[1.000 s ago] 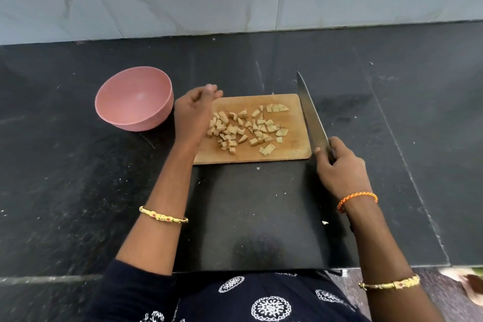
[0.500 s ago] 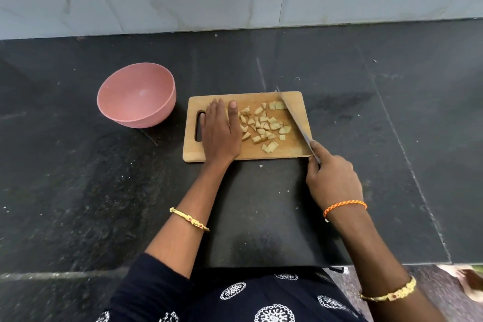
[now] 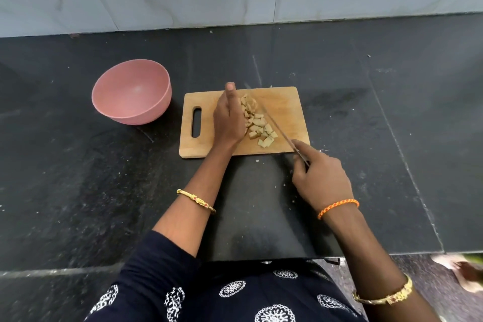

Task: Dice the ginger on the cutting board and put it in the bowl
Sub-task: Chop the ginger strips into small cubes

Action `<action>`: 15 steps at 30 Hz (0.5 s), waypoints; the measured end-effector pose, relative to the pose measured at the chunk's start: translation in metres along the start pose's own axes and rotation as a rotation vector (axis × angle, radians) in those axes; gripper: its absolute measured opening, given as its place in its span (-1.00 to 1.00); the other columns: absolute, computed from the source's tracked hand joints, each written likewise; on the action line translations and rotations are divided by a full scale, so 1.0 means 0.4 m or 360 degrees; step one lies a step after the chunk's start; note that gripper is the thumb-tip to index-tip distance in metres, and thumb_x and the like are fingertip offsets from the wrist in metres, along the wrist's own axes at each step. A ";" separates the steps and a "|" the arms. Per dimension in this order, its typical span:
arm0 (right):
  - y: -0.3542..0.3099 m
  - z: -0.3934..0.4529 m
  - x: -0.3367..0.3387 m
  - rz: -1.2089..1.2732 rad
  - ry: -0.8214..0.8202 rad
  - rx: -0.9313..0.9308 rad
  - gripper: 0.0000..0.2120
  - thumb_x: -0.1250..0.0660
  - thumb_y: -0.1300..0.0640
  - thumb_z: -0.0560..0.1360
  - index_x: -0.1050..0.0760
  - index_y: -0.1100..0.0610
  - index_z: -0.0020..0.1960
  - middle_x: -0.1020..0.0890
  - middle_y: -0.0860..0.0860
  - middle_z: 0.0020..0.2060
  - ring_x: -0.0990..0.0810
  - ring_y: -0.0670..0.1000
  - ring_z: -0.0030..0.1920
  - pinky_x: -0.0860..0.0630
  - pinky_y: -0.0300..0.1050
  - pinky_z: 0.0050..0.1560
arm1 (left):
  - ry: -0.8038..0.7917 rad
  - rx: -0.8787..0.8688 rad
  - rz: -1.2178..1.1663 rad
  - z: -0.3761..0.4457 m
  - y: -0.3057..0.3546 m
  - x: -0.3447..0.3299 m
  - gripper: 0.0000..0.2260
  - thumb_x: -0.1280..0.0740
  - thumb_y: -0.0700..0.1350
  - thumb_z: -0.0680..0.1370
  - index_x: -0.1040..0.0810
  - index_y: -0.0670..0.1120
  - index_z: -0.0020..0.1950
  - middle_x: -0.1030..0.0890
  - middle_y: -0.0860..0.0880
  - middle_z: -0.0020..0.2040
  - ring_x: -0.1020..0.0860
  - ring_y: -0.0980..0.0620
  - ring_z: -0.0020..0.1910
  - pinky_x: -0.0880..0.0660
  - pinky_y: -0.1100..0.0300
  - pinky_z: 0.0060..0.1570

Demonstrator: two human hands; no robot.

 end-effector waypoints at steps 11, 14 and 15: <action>0.019 0.023 -0.020 0.0025 -0.0029 -0.0135 -0.63 -0.10 0.09 0.56 -0.40 -0.13 0.32 -0.59 0.19 0.01 -0.56 0.23 -0.02 -0.54 0.03 0.01 | -0.0021 -0.0001 0.0025 -0.006 -0.018 0.054 -0.66 0.06 0.13 0.64 -0.48 0.11 0.12 -0.55 0.15 0.10 -0.46 0.29 0.13 -0.30 0.31 0.20; -0.016 0.048 -0.017 -0.0180 -0.0089 -0.0059 -0.59 -0.08 0.12 0.56 -0.36 -0.14 0.37 -0.56 0.22 0.11 -0.54 0.27 0.06 -0.49 0.05 0.04 | -0.0150 -0.0013 0.0125 0.019 -0.011 0.035 -0.49 0.08 0.20 0.61 -0.34 -0.05 0.40 -0.44 -0.01 0.36 -0.36 0.12 0.36 -0.27 0.14 0.39; -0.027 0.053 -0.014 -0.0249 -0.0139 -0.0032 -0.57 -0.08 0.14 0.57 -0.34 -0.14 0.39 -0.54 0.22 0.14 -0.53 0.28 0.09 -0.49 0.05 0.07 | -0.0156 -0.0016 0.0147 0.026 -0.011 0.035 -0.45 0.08 0.21 0.61 -0.24 -0.08 0.47 -0.38 -0.05 0.42 -0.31 0.08 0.41 -0.23 0.09 0.42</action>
Point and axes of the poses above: each hand's wrist, its own z-axis towards the middle knuckle, its own x-axis out of the back of the hand, y = z × x, the point moved 5 cm from there along z, towards the middle knuckle
